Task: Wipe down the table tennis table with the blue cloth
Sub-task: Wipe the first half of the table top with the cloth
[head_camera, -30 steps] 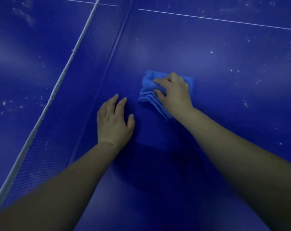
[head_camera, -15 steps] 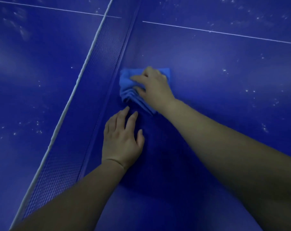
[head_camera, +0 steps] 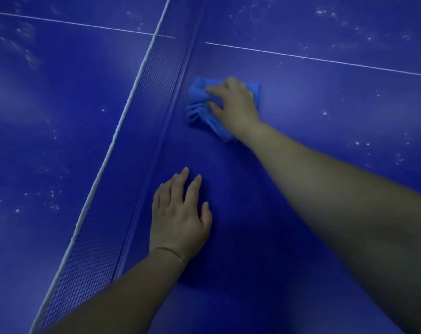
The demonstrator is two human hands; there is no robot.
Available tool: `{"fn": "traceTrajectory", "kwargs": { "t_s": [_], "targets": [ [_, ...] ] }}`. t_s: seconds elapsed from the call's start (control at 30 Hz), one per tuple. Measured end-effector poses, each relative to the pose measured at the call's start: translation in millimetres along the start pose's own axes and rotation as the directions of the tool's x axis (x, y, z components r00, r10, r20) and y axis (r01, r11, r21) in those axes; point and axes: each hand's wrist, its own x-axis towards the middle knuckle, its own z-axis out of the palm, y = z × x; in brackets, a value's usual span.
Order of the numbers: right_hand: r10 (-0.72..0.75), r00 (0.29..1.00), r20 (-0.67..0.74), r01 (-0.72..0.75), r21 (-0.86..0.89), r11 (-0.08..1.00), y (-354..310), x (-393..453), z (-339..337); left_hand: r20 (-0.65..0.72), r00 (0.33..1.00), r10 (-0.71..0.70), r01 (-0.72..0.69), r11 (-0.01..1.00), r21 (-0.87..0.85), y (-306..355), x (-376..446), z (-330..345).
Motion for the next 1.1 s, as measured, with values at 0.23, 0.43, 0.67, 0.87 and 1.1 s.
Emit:
{"fn": "traceTrajectory", "kwargs": {
  "t_s": [0.23, 0.43, 0.67, 0.87, 1.1],
  "targets": [
    [0.65, 0.67, -0.357, -0.637, 0.173, 0.751, 54, -17, -6, -0.005, 1.0, 0.007, -0.007, 1.0, -0.009, 0, 0, 1],
    [0.154, 0.98, -0.129, -0.148, 0.053, 0.988, 17, 18, 7, -0.026, 0.999, 0.019, -0.019, 1.0, 0.003, -1, -1, 2],
    [0.599, 0.724, -0.342, -0.616, 0.07, 0.784, 74, 37, -18, -0.008, 1.0, 0.015, -0.015, 1.0, 0.007, 0, -1, 1],
    [0.343, 0.914, -0.218, -0.351, 0.004, 0.936, 23, 15, 8, -0.025, 0.999, 0.024, -0.024, 1.0, 0.01, 0, 0, 0],
    [0.496, 0.821, -0.283, -0.528, -0.048, 0.848, 77, 42, -21, -0.032, 0.999, 0.016, -0.016, 1.0, 0.001, 1, 0, 1]
  ]
}}
